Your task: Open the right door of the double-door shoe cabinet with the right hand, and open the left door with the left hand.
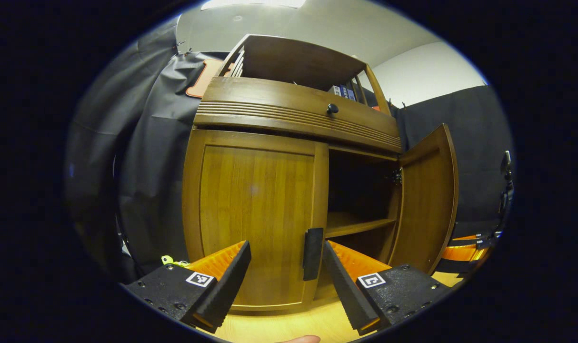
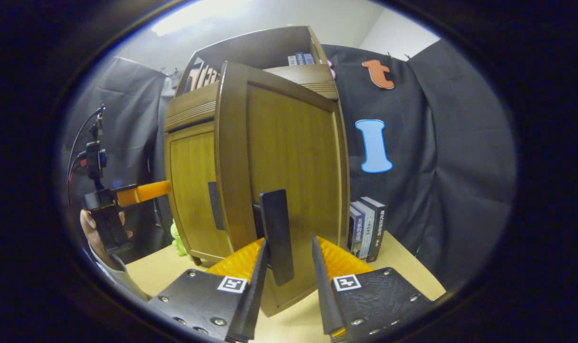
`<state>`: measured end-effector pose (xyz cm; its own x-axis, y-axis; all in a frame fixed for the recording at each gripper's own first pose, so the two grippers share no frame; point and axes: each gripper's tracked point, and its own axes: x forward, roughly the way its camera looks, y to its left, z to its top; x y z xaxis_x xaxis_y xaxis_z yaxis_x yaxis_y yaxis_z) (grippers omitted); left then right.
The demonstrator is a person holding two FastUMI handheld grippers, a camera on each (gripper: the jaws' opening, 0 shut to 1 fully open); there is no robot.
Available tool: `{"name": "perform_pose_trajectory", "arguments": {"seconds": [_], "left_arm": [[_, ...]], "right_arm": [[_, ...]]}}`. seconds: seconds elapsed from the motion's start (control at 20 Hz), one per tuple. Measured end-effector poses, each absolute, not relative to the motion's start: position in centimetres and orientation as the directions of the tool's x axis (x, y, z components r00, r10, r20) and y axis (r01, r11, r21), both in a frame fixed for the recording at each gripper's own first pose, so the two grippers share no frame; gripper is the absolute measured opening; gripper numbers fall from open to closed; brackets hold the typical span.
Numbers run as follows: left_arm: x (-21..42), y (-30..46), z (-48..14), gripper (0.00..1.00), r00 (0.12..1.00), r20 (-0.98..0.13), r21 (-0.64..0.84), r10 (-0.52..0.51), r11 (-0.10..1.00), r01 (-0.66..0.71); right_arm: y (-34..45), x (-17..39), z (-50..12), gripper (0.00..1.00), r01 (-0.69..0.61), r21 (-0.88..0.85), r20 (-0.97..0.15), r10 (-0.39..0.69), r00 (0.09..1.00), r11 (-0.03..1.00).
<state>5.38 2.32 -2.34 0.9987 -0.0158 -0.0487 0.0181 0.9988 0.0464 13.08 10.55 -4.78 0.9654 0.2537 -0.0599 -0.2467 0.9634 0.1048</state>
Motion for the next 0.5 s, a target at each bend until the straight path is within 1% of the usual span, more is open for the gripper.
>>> {"name": "perform_pose_trajectory", "arguments": {"seconds": [0.05,0.1,0.15,0.25,0.3,0.35,0.4,0.45,0.5], "left_arm": [[5.3,2.2,-2.3,0.94,0.999,-0.047,0.048,-0.019,0.999,0.021],[5.3,2.0,-2.3,0.94,0.999,-0.045,0.049,-0.022,0.999,0.024],[5.3,1.9,-2.4,0.94,0.999,-0.045,0.050,-0.025,0.998,0.028],[5.3,1.6,-2.4,0.94,0.999,-0.045,0.055,-0.030,0.998,0.032],[5.3,1.5,-2.5,0.94,0.998,-0.046,0.058,-0.032,0.998,0.034],[5.3,1.4,-2.5,0.94,0.998,-0.045,0.059,-0.033,0.998,0.036],[5.4,1.2,-2.5,0.94,0.998,-0.045,0.058,-0.035,0.998,0.037],[5.4,1.0,-2.6,0.94,0.998,-0.046,0.057,-0.038,0.998,0.041],[5.5,0.9,-2.7,0.94,0.998,-0.050,0.057,-0.040,0.997,0.043]], "right_arm": [[9.8,13.1,-4.9,0.51,-0.225,0.086,-0.057,0.230,0.971,0.971],[9.2,13.1,-4.8,0.52,-0.214,0.069,-0.054,0.218,0.974,0.974],[8.7,12.8,-4.7,0.59,-0.206,0.059,-0.050,0.209,0.977,0.977],[7.1,12.8,-4.6,0.63,-0.162,0.047,-0.045,0.164,0.985,0.986],[5.9,12.8,-4.2,0.70,-0.128,0.043,-0.036,0.130,0.991,0.991],[4.6,13.2,-4.1,0.82,-0.084,0.035,-0.027,0.085,0.996,0.996],[3.2,13.4,-3.9,0.86,-0.041,0.027,-0.018,0.042,0.999,0.999],[1.8,13.6,-3.9,0.94,0.005,0.014,-0.012,-0.005,1.000,1.000],[0.3,13.7,-3.8,0.93,0.059,-0.022,-0.005,-0.059,0.998,0.998]]}}
